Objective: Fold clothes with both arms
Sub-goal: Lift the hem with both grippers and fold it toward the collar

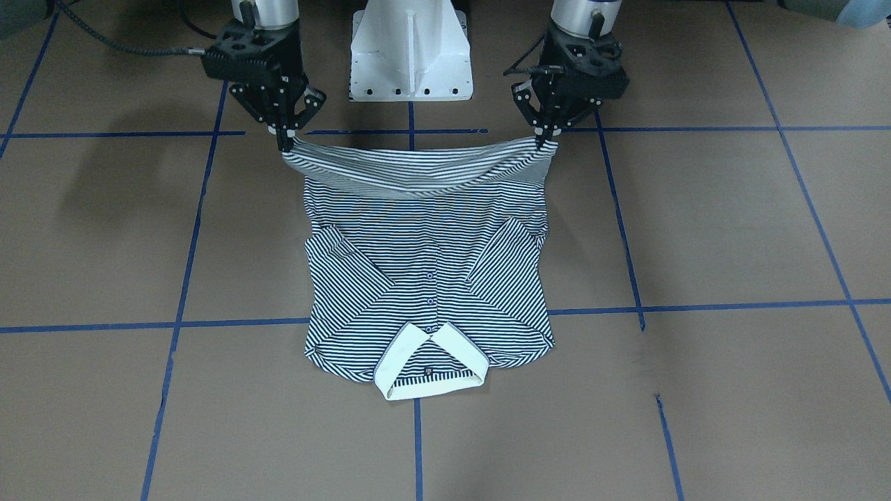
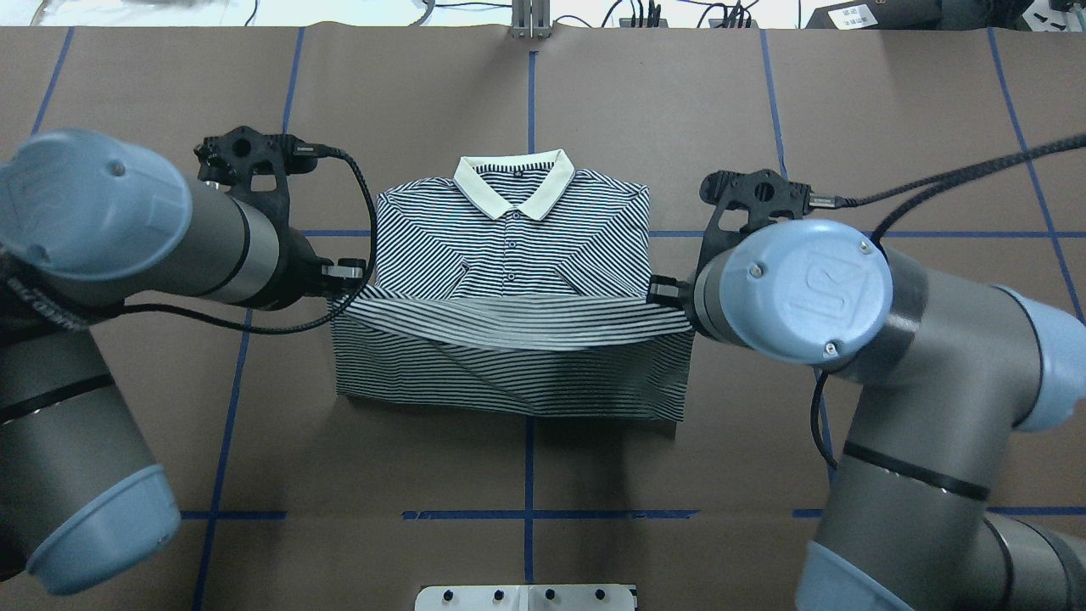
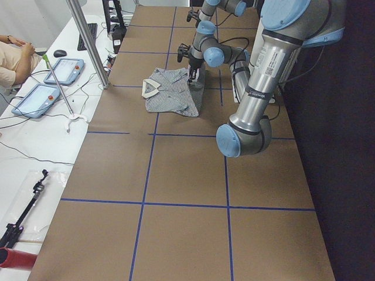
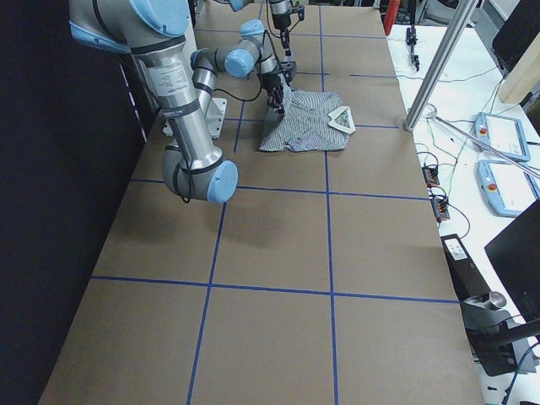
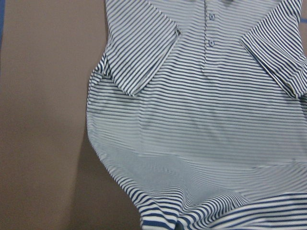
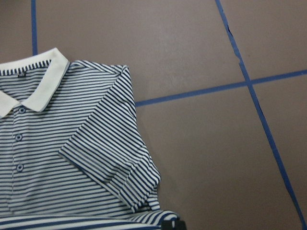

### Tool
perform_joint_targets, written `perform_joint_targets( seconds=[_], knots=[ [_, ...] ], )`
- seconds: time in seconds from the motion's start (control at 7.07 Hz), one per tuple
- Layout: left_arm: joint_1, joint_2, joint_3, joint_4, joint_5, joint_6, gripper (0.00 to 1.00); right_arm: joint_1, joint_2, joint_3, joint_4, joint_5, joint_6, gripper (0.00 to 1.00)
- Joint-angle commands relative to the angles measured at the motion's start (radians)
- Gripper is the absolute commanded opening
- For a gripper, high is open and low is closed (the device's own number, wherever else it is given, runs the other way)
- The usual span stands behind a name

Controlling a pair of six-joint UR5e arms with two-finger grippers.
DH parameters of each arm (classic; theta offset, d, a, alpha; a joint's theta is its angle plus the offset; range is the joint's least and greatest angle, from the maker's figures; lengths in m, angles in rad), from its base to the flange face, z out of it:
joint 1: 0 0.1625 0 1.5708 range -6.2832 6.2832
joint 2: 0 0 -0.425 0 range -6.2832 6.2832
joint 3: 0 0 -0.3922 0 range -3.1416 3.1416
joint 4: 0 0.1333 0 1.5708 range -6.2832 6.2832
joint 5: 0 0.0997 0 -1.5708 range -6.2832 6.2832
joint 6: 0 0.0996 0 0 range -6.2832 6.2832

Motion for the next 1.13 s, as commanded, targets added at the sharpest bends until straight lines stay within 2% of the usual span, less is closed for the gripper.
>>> perform_joint_targets(
  seconds=[0.0,0.42,0.57,0.71,0.99],
  knots=[
    [-0.090,-0.053,0.205,-0.123,0.001,0.050,0.00,0.095,0.041,-0.219,0.195,0.009,-0.046,0.00],
    [-0.132,-0.138,0.580,-0.424,0.009,0.078,0.00,0.160,0.137,-0.546,0.391,0.008,-0.100,0.00],
    [-0.132,-0.155,0.662,-0.479,0.010,0.079,0.00,0.163,0.157,-0.652,0.479,0.006,-0.103,0.00],
    [-0.130,-0.162,0.717,-0.506,0.012,0.096,0.00,0.163,0.163,-0.711,0.534,0.003,-0.103,0.00],
    [-0.121,-0.179,0.788,-0.566,0.012,0.098,0.00,0.156,0.164,-0.740,0.544,0.003,-0.104,0.00]
  ],
)
